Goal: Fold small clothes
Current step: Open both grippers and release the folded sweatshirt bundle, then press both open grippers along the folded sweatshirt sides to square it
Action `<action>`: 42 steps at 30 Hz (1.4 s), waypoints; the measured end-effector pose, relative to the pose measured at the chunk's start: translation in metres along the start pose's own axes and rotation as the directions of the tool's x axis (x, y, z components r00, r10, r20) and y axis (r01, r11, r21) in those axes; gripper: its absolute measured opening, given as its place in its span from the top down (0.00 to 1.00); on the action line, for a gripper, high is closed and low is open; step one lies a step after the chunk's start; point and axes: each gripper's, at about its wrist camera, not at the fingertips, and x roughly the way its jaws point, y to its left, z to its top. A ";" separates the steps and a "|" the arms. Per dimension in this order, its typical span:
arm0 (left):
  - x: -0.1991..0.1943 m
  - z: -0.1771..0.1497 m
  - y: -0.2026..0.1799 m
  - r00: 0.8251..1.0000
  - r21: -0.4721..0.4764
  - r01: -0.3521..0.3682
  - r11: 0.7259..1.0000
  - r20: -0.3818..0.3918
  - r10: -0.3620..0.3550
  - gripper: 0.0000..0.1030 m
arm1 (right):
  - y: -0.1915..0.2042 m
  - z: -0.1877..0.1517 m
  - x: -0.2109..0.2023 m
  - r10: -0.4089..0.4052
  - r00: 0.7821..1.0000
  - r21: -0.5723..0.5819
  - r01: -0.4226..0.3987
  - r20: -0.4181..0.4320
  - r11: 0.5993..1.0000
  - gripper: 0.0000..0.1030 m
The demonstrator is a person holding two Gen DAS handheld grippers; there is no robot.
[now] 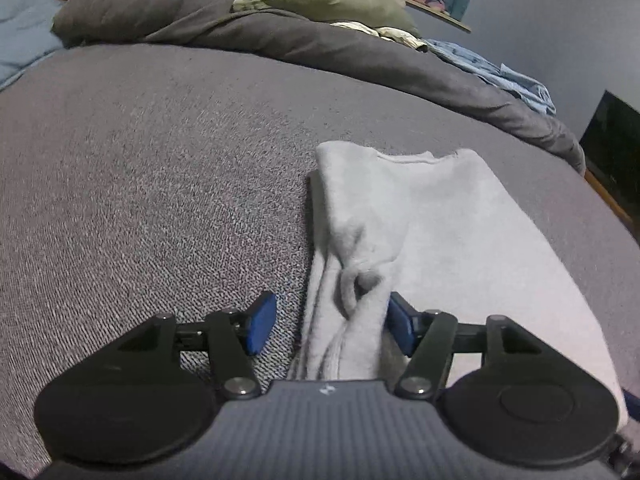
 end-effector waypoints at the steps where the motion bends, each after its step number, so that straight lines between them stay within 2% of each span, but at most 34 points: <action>1: 0.001 0.000 0.000 1.000 0.004 -0.002 1.000 0.000 0.002 0.39 | -0.005 -0.001 0.001 -0.002 1.000 0.034 0.003 -0.017 0.999 0.42; 3: 0.002 -0.002 0.000 1.000 0.002 0.000 1.000 -0.002 0.000 0.38 | -0.017 -0.002 0.007 0.010 0.998 0.110 -0.003 -0.059 0.994 0.38; 9: 0.003 -0.002 0.001 1.000 0.004 -0.002 1.000 -0.002 0.002 0.38 | -0.028 -0.007 0.007 -0.011 0.991 0.199 0.039 -0.137 0.979 0.36; 12: 0.003 -0.002 0.002 1.000 -0.003 -0.001 1.000 -0.001 0.001 0.38 | -0.018 -0.004 -0.005 0.032 0.996 0.144 -0.019 -0.088 0.989 0.37; 17: 0.003 -0.002 0.003 1.000 -0.002 -0.001 1.000 -0.001 0.001 0.38 | 0.003 -0.002 -0.016 0.072 0.997 0.019 -0.072 -0.016 0.997 0.33; 19: 0.003 -0.002 0.003 1.000 0.005 0.000 1.000 0.000 0.000 0.38 | 0.000 0.000 -0.014 0.053 0.999 0.018 -0.053 0.004 0.998 0.33; 22: 0.004 -0.002 0.003 1.000 0.011 0.010 1.000 -0.003 -0.010 0.38 | -0.020 -0.001 -0.012 0.025 1.000 0.104 -0.023 -0.012 0.994 0.29; 25: 0.005 -0.002 0.004 1.000 0.014 0.008 1.000 -0.004 -0.008 0.36 | -0.028 -0.007 -0.006 -0.002 0.998 0.143 0.011 -0.065 0.990 0.29; 27: 0.005 -0.002 0.005 1.000 0.010 0.009 1.000 -0.008 -0.009 0.36 | -0.035 -0.011 0.002 -0.024 0.991 0.201 0.051 -0.135 0.978 0.29; 29: 0.000 0.000 0.006 1.000 0.007 0.009 1.000 -0.010 -0.009 0.36 | -0.046 -0.011 0.004 0.024 0.982 0.288 0.031 -0.185 0.957 0.29; 30: -0.004 0.002 0.005 1.000 0.012 0.011 1.000 -0.013 -0.010 0.36 | -0.047 -0.009 -0.001 0.044 0.979 0.293 0.017 -0.200 0.956 0.30; 34: -0.033 0.011 -0.006 0.999 0.095 0.029 0.995 -0.038 -0.026 0.36 | -0.043 0.019 -0.026 0.139 0.963 0.237 -0.083 -0.232 0.968 0.29; 36: -0.050 0.012 -0.012 0.998 0.108 0.053 0.993 -0.049 -0.048 0.36 | -0.042 0.034 -0.039 0.181 0.964 0.200 -0.142 -0.194 0.969 0.30; 38: -0.065 0.007 -0.016 0.996 0.097 0.069 0.993 -0.059 -0.064 0.38 | -0.038 0.046 -0.047 0.199 0.972 0.110 -0.185 -0.127 0.977 0.36; 40: -0.072 -0.001 -0.023 0.993 0.083 0.101 0.991 -0.075 -0.095 0.50 | -0.034 0.052 -0.045 0.192 0.979 0.026 -0.191 -0.074 0.981 0.52; 41: -0.074 -0.004 -0.029 0.991 0.091 0.118 0.989 -0.072 -0.111 0.52 | -0.033 0.054 -0.040 0.209 0.976 0.014 -0.208 -0.062 0.978 0.69; 42: -0.075 -0.007 -0.037 0.990 0.122 0.131 0.984 -0.069 -0.124 0.55 | -0.032 0.054 -0.034 0.228 0.972 0.010 -0.228 -0.057 0.974 0.79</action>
